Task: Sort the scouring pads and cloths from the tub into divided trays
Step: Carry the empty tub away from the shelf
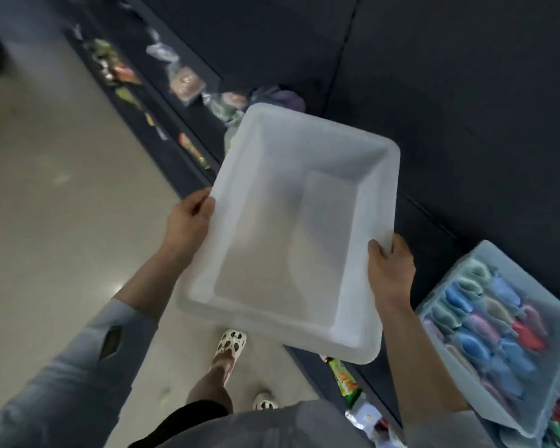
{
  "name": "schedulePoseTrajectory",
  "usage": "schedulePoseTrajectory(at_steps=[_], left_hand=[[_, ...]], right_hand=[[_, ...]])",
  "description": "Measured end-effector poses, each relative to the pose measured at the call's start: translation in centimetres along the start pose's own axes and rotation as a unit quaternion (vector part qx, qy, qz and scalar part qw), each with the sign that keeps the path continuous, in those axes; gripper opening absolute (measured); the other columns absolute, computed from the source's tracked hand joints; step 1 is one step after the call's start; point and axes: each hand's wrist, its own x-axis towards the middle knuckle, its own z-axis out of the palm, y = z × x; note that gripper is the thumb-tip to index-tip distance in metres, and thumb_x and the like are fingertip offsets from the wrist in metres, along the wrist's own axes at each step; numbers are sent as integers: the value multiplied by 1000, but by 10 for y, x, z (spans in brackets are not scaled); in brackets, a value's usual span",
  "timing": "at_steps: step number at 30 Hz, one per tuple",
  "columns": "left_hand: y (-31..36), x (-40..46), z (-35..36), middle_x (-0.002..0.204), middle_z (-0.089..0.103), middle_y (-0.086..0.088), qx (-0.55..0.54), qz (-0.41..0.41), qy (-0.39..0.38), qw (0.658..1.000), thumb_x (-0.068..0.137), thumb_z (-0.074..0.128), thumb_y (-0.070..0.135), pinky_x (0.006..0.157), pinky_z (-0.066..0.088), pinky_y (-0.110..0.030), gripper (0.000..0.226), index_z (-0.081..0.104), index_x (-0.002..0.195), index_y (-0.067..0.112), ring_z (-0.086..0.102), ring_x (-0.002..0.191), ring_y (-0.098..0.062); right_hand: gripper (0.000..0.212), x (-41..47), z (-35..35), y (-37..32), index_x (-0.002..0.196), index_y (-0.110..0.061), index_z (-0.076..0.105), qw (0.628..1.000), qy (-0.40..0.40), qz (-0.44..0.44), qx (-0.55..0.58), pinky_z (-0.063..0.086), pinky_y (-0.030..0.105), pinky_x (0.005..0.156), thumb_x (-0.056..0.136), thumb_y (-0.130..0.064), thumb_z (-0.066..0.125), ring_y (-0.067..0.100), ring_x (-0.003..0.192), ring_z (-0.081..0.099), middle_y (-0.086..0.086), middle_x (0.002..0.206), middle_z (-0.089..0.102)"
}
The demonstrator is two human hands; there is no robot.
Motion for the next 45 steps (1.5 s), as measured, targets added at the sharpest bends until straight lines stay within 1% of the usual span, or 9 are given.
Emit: schedulePoseTrajectory(at_steps=[4,11,16,20,25,30,36,40,45], left_hand=[[-28,-75,-53,97,69,8,-64,-43,51,996,100,50,23,79,52,-32,23,67,114,28,61,83,-9],[-90,-156,-154,86,54,10,-119,-121,221,960,99,53,16,68,48,-24,31,61,127,25,55,71,-10],[-141,-200,-233,99,61,1,-163,-157,308,924,94,57,11,76,52,-33,30,63,122,20,59,77,-13],[-180,-233,-297,90,57,4,-201,-203,386,877,95,54,1,71,51,-27,32,58,123,16,58,68,-3],[-222,-270,-379,92,51,4,-232,-238,452,828,94,53,-1,76,50,-34,35,56,121,22,54,79,-16],[-257,-302,-451,93,51,3,-232,-252,531,775,94,53,-1,73,50,-30,39,55,127,19,55,77,-14],[-300,-325,-527,100,55,-3,-243,-269,614,701,90,55,0,88,51,-48,40,57,122,24,55,91,-25],[-318,-331,-582,102,59,-5,-251,-283,674,635,77,58,16,90,52,-51,41,60,113,36,59,90,-27],[-337,-345,-644,110,57,-12,-264,-277,741,552,89,55,4,91,51,-53,40,58,119,31,59,92,-28]], right_hand=[[16,-35,18,-4,100,-11,60,994,-57,-90,-2,46,30,70,91,-24,57,8,69,56,-5,81,60],[36,-111,103,-35,124,-24,57,969,-187,-162,8,54,35,82,89,-27,61,17,94,65,-8,109,67],[30,-172,191,-74,120,-19,58,937,-287,-200,-15,45,21,62,91,-18,61,20,87,63,1,103,66],[28,-230,274,-104,114,-20,56,905,-354,-230,-58,52,35,72,87,-17,62,25,88,64,2,99,65],[31,-317,366,-147,115,-16,58,850,-418,-300,-112,51,34,76,85,-17,63,24,86,62,-2,92,63],[28,-410,451,-183,108,-15,60,799,-472,-350,-127,54,42,79,81,-16,66,32,86,65,2,91,66],[34,-519,554,-231,112,-17,62,724,-544,-404,-133,52,38,79,78,-14,68,30,85,66,6,92,71],[32,-597,621,-266,113,-16,61,661,-597,-430,-146,45,30,72,81,-14,67,24,80,62,1,87,67],[29,-700,686,-309,111,-15,59,579,-647,-474,-147,47,34,78,83,-18,66,24,83,62,-5,82,63]])
